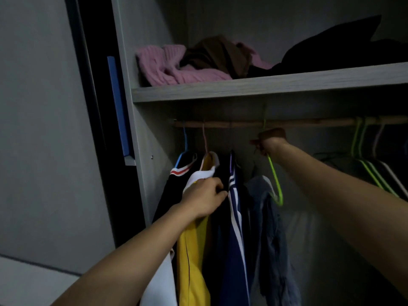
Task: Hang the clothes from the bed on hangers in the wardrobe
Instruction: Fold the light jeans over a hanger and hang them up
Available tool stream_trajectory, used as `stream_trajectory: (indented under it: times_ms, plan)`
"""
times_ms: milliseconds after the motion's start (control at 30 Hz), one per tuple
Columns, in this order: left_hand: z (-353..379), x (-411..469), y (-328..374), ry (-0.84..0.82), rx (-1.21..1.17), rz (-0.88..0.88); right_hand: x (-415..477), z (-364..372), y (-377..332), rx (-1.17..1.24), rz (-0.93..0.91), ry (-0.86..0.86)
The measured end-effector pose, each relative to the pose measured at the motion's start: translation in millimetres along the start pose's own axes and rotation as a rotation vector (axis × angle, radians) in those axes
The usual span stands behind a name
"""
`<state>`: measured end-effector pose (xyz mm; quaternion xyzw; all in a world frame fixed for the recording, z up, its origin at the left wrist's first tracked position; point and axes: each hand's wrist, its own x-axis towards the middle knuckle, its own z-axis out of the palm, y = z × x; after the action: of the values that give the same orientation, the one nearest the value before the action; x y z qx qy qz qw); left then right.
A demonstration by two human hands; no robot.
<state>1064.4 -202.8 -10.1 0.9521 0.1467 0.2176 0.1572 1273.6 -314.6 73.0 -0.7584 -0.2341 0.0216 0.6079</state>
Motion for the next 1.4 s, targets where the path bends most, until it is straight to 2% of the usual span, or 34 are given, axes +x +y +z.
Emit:
stream_trajectory:
  times_ms: [133, 200, 300, 367, 433, 500, 600, 733, 833, 900, 1033, 1233, 1400]
  plan:
    - [0.4, 10.4, -7.4, 0.039, -0.012, 0.050, -0.2, 34.1, 23.8, -0.091, 0.013, -0.007]
    - [-1.4, 13.5, -11.0, 0.076, 0.016, 0.043, -0.6, 43.9, 35.0, -0.022, 0.054, 0.045]
    - [-11.9, 19.9, -13.9, 0.141, 0.011, 0.023, -12.3, 37.4, 30.7, 0.061, 0.084, 0.040]
    - [-21.7, 25.4, -8.9, 0.203, 0.006, 0.033, -21.7, 20.0, 23.6, -0.001, 0.034, 0.034]
    - [-28.8, 29.7, 3.0, 0.247, -0.023, 0.062, -34.0, -6.9, 20.3, -0.215, -0.069, 0.135]
    - [-30.8, 32.9, 22.8, 0.284, -0.059, 0.108, -50.4, -40.8, 21.4, -0.544, -0.144, 0.317]
    - [-22.9, 32.7, 59.8, 0.316, -0.098, 0.202, -85.1, -89.5, 24.7, -0.930, -0.165, 0.494]
    - [-1.7, 20.8, 108.5, 0.284, -0.090, 0.337, -118.0, -145.3, 42.2, -1.330, -0.129, 0.473]
    - [14.9, 10.7, 132.2, 0.227, -0.054, 0.404, -126.8, -168.5, 61.4, -1.451, 0.009, 0.398]
    - [23.4, 4.6, 138.4, 0.195, -0.044, 0.422, -130.1, -173.8, 73.9, -1.506, 0.016, 0.397]
    - [31.1, -0.2, 134.6, 0.149, -0.044, 0.422, -137.4, -176.3, 81.6, -1.521, -0.073, 0.462]
    - [17.4, 23.2, 128.4, 0.171, -0.049, 0.389, -148.1, -180.6, 48.8, -1.267, -0.200, 0.559]
    - [4.2, 49.4, 134.1, 0.182, -0.047, 0.425, -170.6, -182.9, 35.4, -1.101, -0.205, 0.466]
